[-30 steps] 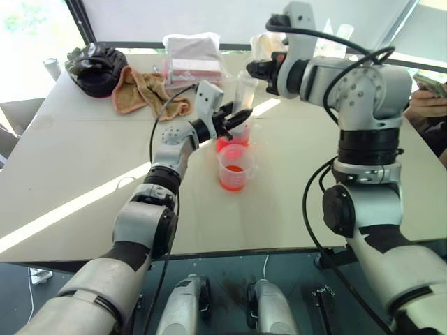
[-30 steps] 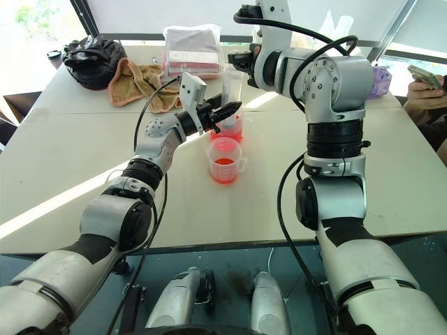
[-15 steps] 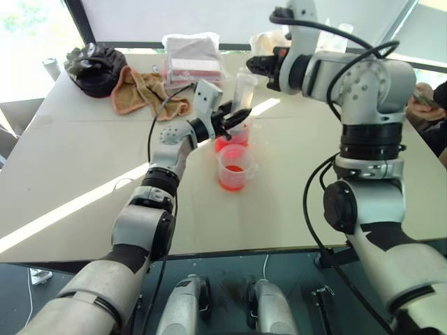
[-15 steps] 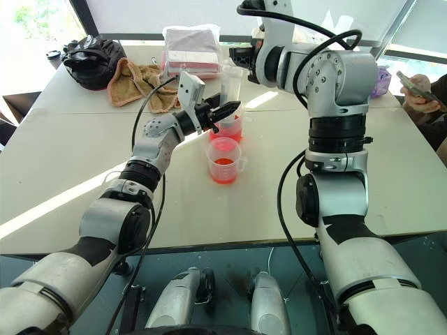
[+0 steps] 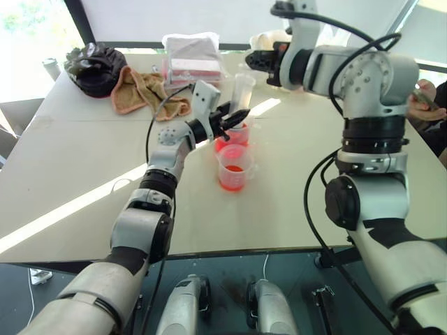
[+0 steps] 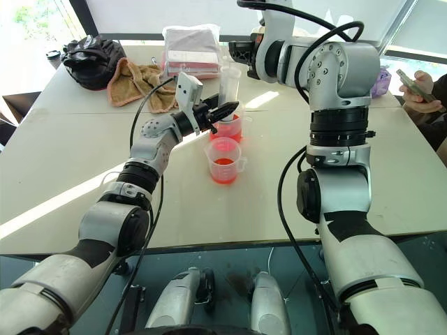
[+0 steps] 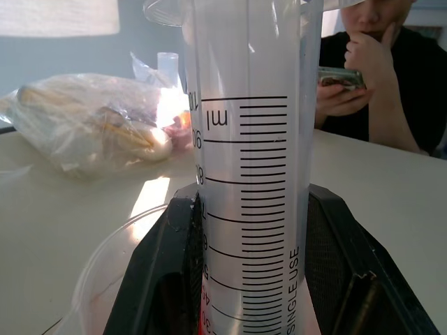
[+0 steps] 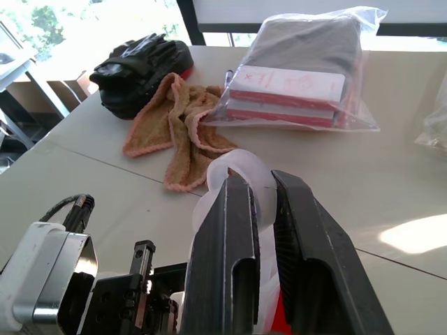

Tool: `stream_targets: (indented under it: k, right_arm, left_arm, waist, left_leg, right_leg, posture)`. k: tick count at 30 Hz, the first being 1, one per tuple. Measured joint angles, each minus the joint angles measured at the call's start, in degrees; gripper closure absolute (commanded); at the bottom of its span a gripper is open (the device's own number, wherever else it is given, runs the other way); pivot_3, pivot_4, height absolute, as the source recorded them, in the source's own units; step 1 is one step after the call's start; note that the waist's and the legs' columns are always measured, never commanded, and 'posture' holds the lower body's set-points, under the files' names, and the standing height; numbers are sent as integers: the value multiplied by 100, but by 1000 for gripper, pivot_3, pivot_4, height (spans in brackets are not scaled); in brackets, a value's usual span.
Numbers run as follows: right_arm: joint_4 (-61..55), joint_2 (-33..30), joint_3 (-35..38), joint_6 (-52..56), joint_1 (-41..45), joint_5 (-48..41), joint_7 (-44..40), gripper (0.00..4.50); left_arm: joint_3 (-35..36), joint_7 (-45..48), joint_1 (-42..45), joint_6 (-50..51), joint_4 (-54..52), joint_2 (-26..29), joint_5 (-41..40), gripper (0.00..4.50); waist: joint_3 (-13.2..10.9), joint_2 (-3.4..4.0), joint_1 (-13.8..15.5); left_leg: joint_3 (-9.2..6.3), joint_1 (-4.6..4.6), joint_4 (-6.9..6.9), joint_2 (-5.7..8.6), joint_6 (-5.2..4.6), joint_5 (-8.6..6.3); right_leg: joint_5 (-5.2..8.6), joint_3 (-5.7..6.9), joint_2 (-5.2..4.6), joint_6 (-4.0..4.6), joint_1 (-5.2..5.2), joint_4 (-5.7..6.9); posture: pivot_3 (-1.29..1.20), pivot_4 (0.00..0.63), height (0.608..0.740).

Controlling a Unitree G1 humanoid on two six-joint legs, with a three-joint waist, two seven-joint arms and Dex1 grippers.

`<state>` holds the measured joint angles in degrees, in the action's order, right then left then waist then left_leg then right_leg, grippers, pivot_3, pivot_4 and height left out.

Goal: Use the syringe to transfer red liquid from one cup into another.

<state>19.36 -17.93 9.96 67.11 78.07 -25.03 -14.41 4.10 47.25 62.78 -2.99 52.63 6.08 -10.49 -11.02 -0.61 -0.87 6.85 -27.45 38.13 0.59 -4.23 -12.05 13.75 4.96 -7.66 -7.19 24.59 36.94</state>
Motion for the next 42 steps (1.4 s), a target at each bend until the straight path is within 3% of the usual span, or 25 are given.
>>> stream_targets:
  k: [42]
  right_arm:
    - [17,-56,0,-3,195,-71,-24,4436]
  left_arm:
    - [-2,-42,-33,30,-233,-5,-10,3140]
  waist:
    - [0,0,-1]
  left_leg:
    - [0,-1,-2,0,2,-1]
  right_leg:
    - [0,0,-2,0,3,-5]
  posture:
    - [0,150,740]
